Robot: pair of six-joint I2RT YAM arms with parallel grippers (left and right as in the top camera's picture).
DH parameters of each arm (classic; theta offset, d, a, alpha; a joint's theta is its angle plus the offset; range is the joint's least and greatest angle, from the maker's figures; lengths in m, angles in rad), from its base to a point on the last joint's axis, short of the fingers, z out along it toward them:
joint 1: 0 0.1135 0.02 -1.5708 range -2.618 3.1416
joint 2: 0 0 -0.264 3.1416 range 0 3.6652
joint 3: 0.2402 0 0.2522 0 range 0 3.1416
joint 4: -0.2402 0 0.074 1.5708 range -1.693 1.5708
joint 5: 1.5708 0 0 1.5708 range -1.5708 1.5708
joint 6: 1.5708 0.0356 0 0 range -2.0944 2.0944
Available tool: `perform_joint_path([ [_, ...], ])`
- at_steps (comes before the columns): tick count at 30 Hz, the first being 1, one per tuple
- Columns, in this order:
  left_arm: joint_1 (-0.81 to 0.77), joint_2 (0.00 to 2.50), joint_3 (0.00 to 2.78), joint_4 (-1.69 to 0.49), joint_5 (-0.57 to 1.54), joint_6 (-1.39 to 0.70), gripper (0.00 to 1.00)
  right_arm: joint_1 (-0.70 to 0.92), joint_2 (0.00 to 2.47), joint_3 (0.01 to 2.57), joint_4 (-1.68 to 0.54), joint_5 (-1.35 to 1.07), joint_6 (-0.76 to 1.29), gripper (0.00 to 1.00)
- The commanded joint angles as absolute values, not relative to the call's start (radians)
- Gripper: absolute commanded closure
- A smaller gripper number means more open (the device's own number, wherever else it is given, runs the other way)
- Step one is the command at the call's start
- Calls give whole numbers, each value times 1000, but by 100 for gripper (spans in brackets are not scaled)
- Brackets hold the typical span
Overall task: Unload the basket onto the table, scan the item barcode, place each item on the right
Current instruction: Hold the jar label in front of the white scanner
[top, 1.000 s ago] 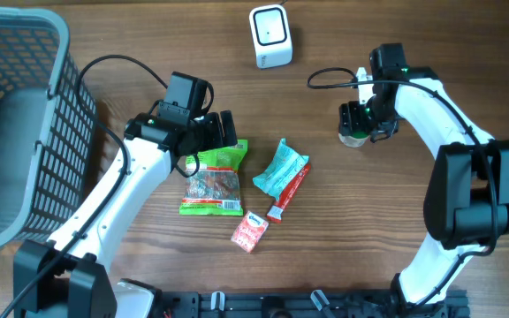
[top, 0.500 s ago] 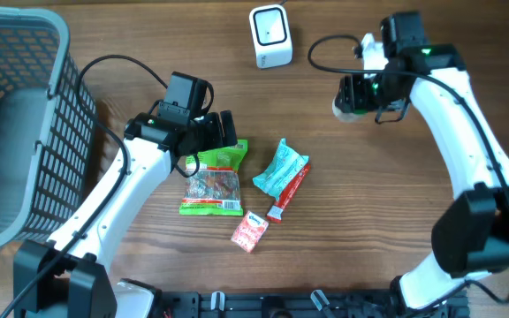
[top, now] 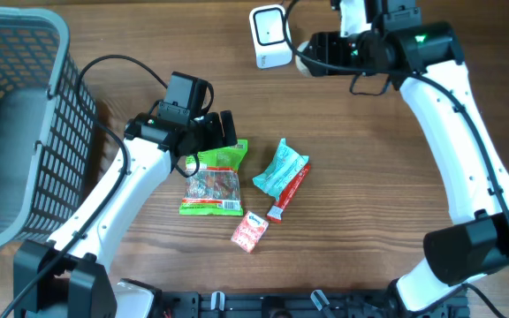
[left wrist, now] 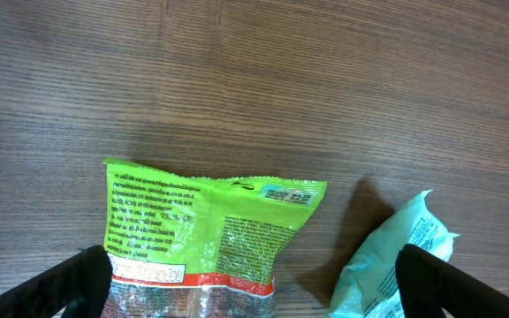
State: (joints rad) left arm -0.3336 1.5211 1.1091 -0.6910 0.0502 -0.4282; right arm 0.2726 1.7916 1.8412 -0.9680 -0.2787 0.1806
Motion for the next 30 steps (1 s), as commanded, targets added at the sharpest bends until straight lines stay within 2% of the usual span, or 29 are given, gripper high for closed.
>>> perform_joint_path([
  [1, -332, 1520, 1116, -688, 55, -423, 0, 318, 1855, 1876, -905, -199, 236, 61],
  [6, -332, 1520, 1116, -688, 55, -423, 0, 379, 1975, 1875, -741, -152, 236, 62],
  [8, -332, 1520, 1116, -688, 55, -424, 0, 404, 2033, 1873, -640, -47, 236, 62],
  [17, -332, 1520, 1116, -689, 55, -424, 0, 422, 2206, 1872, -246, 30, 247, 67],
  [30, -332, 1520, 1116, -688, 55, -424, 0, 422, 2283, 1872, 173, 71, 332, 70],
])
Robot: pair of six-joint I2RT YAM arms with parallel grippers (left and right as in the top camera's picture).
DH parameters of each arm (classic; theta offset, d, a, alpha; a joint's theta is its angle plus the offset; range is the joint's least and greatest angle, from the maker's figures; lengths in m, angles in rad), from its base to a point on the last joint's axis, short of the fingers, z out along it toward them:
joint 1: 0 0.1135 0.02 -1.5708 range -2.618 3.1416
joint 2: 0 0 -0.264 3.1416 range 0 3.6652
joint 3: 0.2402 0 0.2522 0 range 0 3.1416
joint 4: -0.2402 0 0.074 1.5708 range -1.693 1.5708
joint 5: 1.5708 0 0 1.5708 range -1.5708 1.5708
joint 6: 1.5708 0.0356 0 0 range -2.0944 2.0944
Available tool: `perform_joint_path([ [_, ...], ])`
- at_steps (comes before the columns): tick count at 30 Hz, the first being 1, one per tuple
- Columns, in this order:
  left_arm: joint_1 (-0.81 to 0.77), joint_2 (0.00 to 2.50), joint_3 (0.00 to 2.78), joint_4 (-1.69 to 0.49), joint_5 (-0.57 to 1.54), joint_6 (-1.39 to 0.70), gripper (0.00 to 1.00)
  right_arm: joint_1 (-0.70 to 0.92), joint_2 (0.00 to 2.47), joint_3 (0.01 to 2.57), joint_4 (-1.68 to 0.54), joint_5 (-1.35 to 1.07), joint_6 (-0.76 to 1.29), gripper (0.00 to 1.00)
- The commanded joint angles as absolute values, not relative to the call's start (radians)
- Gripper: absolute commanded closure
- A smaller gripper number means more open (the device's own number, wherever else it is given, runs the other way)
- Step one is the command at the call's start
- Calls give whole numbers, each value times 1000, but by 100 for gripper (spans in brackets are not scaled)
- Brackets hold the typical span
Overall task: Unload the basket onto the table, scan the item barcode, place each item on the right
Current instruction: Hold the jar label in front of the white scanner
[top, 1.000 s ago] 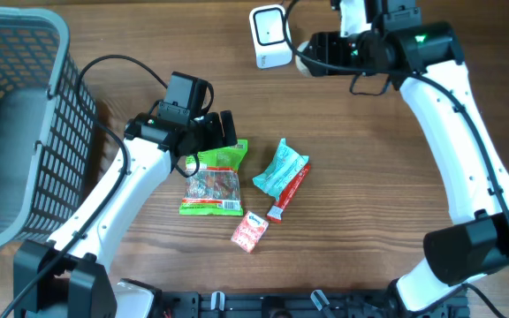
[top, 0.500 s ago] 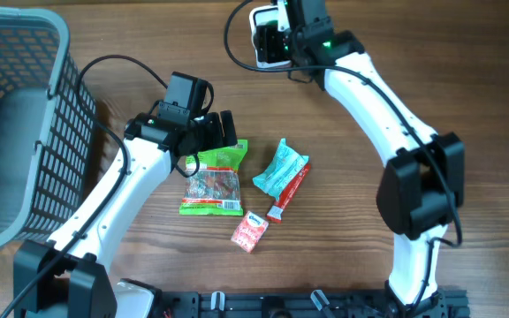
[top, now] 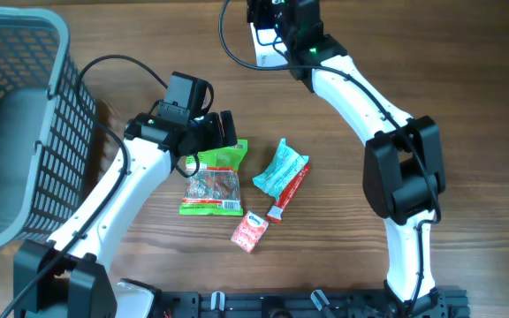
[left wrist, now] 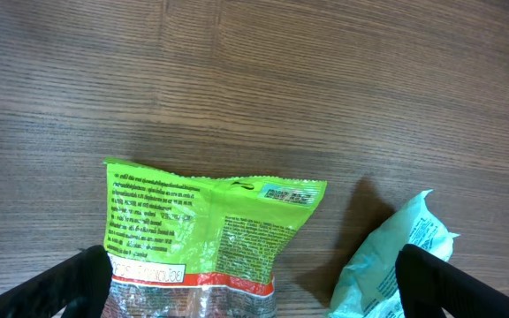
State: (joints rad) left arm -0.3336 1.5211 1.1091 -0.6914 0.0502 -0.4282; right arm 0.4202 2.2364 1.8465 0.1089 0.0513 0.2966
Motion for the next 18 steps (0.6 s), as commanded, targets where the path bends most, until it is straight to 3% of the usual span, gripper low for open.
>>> perform_joint_path([
  [1, -332, 1520, 1116, -689, 55, -424, 0, 422, 2305, 1872, 204, 71, 350, 71],
  [13, -332, 1520, 1116, -688, 55, -423, 0, 401, 2395, 1872, 321, 70, 422, 69],
  [18, -332, 1520, 1116, -689, 55, -423, 0, 369, 2238, 1872, 221, 33, 391, 70],
])
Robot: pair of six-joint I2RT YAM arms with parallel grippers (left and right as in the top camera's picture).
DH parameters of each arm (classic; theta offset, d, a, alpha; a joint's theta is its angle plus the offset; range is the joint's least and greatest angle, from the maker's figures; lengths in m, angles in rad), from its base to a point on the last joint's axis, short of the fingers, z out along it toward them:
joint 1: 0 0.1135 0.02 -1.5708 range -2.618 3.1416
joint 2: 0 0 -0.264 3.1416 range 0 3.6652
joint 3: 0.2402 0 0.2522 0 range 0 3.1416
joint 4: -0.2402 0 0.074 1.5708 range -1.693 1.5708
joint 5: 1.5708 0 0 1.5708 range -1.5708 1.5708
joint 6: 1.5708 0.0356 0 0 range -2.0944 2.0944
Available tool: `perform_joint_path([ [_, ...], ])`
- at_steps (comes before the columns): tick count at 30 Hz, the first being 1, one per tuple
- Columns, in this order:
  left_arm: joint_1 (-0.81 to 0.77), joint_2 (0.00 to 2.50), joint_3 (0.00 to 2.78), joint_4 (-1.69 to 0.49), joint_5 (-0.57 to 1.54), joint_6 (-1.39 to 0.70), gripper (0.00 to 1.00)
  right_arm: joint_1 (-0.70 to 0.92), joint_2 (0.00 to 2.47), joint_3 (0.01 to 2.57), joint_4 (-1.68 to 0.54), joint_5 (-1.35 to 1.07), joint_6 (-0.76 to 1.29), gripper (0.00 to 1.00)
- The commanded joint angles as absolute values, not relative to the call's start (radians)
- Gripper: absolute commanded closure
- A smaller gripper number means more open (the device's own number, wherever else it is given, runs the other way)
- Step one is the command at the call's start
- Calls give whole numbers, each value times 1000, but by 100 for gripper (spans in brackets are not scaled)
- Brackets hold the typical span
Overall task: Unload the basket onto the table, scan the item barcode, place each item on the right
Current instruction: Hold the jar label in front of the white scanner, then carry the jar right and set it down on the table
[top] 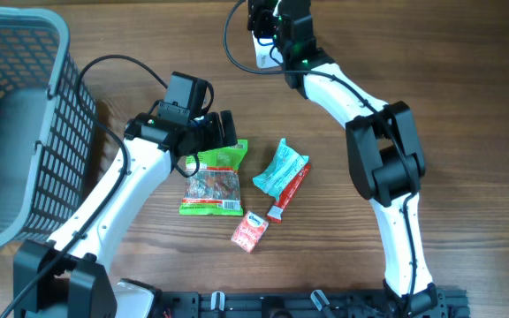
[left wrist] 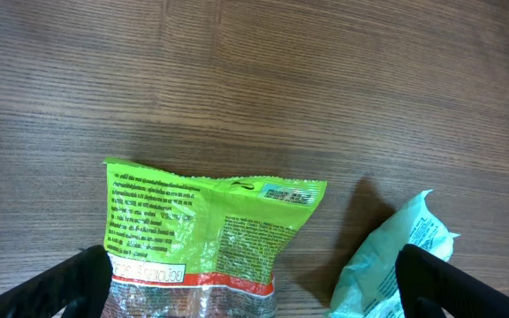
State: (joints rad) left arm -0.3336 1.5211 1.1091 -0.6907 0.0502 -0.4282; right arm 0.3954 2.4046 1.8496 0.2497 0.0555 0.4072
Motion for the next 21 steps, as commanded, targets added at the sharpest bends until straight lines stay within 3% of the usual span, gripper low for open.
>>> perform_joint_path([
  [1, -332, 1520, 1116, -688, 55, -423, 0, 360, 2180, 1872, 179, 15, 381, 69],
  [3, -332, 1520, 1116, -689, 55, -423, 0, 339, 2061, 1872, 56, -40, 342, 70],
  [7, -332, 1520, 1116, -688, 55, -423, 0, 260, 1820, 1872, -418, -54, 249, 71],
  [13, -332, 1520, 1116, -689, 55, -424, 0, 65, 1764, 1842, -1119, -20, 179, 73],
  [16, -332, 1520, 1116, -688, 55, -423, 0, -12, 1785, 1714, -1177, -1, 179, 73],
  [21, -332, 1520, 1116, -688, 55, -423, 0, -102, 1792, 1399, -975, -1, 182, 73],
])
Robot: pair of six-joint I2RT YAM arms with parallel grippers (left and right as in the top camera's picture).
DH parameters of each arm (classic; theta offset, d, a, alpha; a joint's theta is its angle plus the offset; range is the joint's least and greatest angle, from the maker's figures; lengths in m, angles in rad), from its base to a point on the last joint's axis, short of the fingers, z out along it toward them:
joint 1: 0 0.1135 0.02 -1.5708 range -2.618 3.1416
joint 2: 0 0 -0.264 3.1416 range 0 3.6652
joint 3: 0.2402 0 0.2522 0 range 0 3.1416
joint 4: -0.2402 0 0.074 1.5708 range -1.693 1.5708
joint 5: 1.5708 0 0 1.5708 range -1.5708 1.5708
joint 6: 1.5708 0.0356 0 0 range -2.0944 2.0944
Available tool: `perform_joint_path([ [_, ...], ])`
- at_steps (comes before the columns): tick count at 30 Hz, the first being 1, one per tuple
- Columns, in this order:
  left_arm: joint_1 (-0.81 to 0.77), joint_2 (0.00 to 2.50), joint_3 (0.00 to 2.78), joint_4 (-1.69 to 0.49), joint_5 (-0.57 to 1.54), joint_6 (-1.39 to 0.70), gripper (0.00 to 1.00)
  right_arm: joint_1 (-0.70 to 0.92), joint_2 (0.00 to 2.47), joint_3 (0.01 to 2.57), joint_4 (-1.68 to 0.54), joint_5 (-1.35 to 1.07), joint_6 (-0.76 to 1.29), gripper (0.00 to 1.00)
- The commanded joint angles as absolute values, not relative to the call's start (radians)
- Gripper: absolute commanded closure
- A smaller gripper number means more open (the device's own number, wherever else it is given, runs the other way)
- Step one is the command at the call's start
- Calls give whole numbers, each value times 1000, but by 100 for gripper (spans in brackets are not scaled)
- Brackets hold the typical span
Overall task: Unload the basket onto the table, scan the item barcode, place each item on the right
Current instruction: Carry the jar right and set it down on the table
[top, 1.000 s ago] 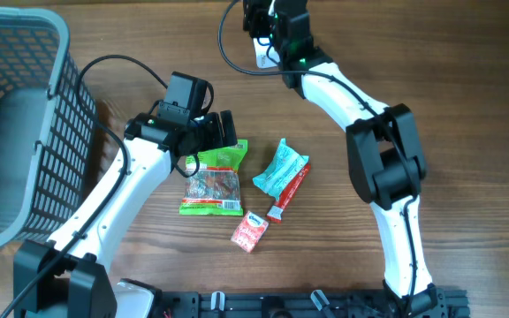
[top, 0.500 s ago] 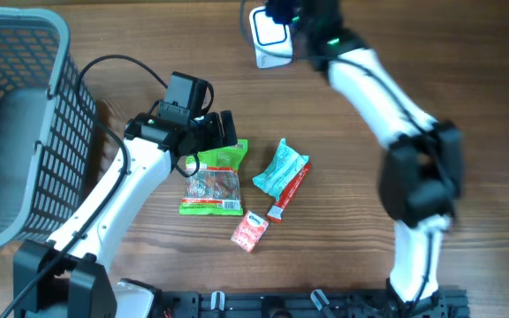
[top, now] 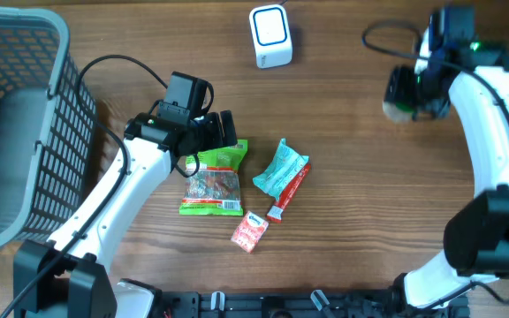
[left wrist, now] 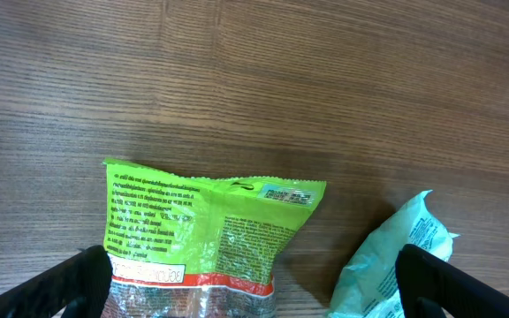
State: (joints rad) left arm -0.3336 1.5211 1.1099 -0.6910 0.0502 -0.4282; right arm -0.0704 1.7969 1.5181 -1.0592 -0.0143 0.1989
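A white scanner [top: 270,35] stands at the back of the table. A green snack bag [top: 212,181] lies flat, printed back up [left wrist: 203,231]. My left gripper [top: 216,132] hovers open over its top end [left wrist: 254,296], one dark fingertip [left wrist: 76,284] on each side of the bag, touching nothing. A teal packet [top: 281,166] lies right of the bag [left wrist: 394,258]. My right gripper [top: 405,93] is blurred at the right side of the table, far from the scanner; its jaws are not readable.
A red stick pack [top: 290,193] lies against the teal packet, and a small red-and-white packet [top: 249,230] lies below them. A grey mesh basket [top: 25,124] fills the left edge. The right arm's cable [top: 387,31] loops at the back right.
My right arm has left the scanner at the back and is now at the right side of the table. The scanner stands where it was. The left gripper and the packets have not moved.
My right gripper was first just right of the scanner, then right at the scanner for two moments. Now it is away at the right. All along, the left gripper stayed open over the green bag, which lay still.
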Motion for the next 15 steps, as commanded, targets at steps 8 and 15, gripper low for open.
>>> perform_joint_path([
  [8, -332, 1520, 1116, -689, 55, -423, 0, -139, 1793, 1204, -819, -1, 156, 47],
  [15, -332, 1520, 1116, -689, 55, -424, 0, -139, 1789, 1249, -884, 9, 155, 0],
])
